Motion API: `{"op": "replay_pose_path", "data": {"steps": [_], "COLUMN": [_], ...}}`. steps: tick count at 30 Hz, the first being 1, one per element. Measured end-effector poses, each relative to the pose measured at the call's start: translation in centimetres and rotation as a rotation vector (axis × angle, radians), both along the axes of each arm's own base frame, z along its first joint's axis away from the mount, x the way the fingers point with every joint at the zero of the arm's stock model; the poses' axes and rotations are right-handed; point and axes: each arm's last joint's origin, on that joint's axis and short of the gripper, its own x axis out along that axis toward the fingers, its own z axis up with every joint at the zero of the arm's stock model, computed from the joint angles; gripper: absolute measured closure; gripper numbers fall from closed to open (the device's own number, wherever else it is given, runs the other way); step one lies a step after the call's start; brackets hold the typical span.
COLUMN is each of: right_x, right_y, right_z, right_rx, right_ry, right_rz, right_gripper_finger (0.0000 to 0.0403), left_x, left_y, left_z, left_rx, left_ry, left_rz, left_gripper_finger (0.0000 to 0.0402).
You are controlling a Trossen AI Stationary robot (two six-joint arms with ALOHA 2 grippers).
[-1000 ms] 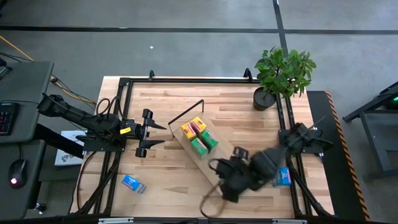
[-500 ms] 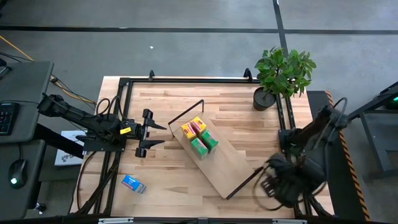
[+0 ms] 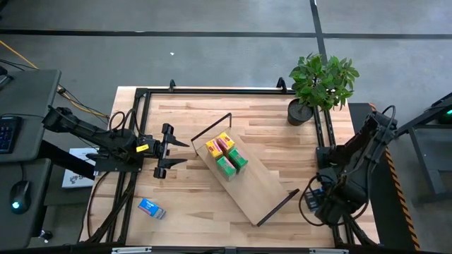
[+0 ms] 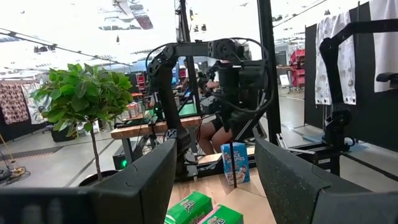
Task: Stack cereal on shelf
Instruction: Put the right blue cereal box on the shelf
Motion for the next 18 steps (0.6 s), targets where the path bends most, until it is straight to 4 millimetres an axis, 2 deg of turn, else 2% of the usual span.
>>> {"op": "replay_pose_path", "data": {"steps": [9, 18], "right_x": [0.2, 0.2], "right_y": [0.3, 0.2], "right_z": [-2.1, -2.2], "right_rx": [0.023, 0.015], "right_ry": [-0.013, -0.013], "right_rz": [0.020, 0.046], "right_gripper_finger": [0.0183, 0.0182], "left_x": [0.0, 0.0], "left_y": [0.0, 0.0], "left_z": [0.0, 0.0], "left_rx": [0.000, 0.000], "left_ry": [0.001, 0.001], "left_rz": [0.000, 0.000], "left_gripper_finger": [0.0194, 0.0194]}}
